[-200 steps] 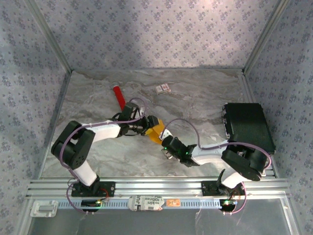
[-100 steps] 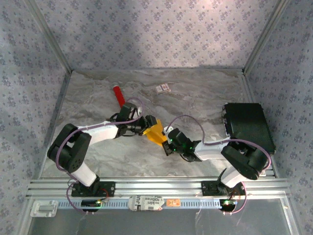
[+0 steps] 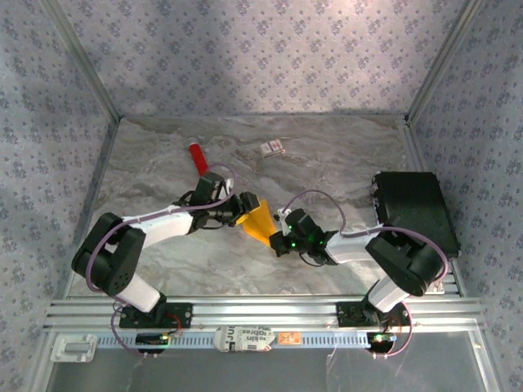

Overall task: Fold a paper plane with a square sheet of paper (pick it up from the middle)
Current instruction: Fourth fold the wing at the center of the table.

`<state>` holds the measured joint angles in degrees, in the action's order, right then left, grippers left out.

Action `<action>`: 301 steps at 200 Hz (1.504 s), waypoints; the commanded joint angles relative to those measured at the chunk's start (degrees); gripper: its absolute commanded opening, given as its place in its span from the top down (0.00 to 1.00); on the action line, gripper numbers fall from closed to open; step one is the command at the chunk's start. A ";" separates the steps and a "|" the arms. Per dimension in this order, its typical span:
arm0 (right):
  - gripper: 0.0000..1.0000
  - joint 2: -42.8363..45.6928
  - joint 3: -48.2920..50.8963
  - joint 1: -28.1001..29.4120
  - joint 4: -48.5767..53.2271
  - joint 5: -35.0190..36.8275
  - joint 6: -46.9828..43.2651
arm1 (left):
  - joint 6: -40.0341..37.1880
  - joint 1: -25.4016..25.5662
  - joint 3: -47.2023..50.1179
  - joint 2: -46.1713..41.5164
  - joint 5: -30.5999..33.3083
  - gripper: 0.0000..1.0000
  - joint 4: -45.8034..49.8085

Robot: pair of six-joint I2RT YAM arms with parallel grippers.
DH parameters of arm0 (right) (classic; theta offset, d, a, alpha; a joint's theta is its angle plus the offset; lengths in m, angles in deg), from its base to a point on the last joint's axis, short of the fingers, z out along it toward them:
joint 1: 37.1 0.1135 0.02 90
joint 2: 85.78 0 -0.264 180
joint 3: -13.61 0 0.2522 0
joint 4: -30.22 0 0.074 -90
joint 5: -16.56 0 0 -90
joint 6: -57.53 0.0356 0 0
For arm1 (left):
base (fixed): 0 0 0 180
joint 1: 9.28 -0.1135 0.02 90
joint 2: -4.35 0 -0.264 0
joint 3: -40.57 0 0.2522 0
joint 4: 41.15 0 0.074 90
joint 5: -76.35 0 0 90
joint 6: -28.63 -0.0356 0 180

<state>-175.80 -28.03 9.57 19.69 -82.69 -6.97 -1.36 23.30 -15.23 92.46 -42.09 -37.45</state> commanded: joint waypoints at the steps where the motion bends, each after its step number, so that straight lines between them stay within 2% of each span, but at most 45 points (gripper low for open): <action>1: 0.93 -1.52 0.12 -0.98 1.28 -4.01 2.74 | -0.42 -0.49 0.82 -1.54 0.34 0.39 -0.29; 34: 0.93 -2.07 0.28 -2.71 0.31 -7.97 5.18 | 0.05 -0.39 1.35 -0.32 -0.84 0.67 -1.95; 70: 0.93 -3.52 1.27 -4.83 -2.62 -11.92 8.49 | 0.30 0.19 1.15 2.42 -2.57 0.85 -3.71; 129: 0.93 -4.89 3.66 -6.07 -8.62 -14.50 12.79 | 2.04 1.61 1.86 5.26 -1.48 0.89 -6.37; 157: 0.93 -4.64 4.44 -6.25 -9.46 -14.16 13.77 | 2.91 1.61 2.60 6.38 0.00 0.95 -5.59; 224: 0.94 -4.51 5.28 -6.44 -10.36 -13.65 15.46 | 1.28 3.55 1.03 7.84 -3.95 0.95 -9.33; 301: 0.94 -6.44 4.94 -7.68 -11.25 -17.02 17.64 | 2.49 4.29 -0.28 11.38 -2.69 0.95 -12.94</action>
<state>-180.10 -24.00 2.34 5.92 -97.60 8.98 1.31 27.50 -13.04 102.45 -44.43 -47.85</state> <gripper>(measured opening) 0.059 0.049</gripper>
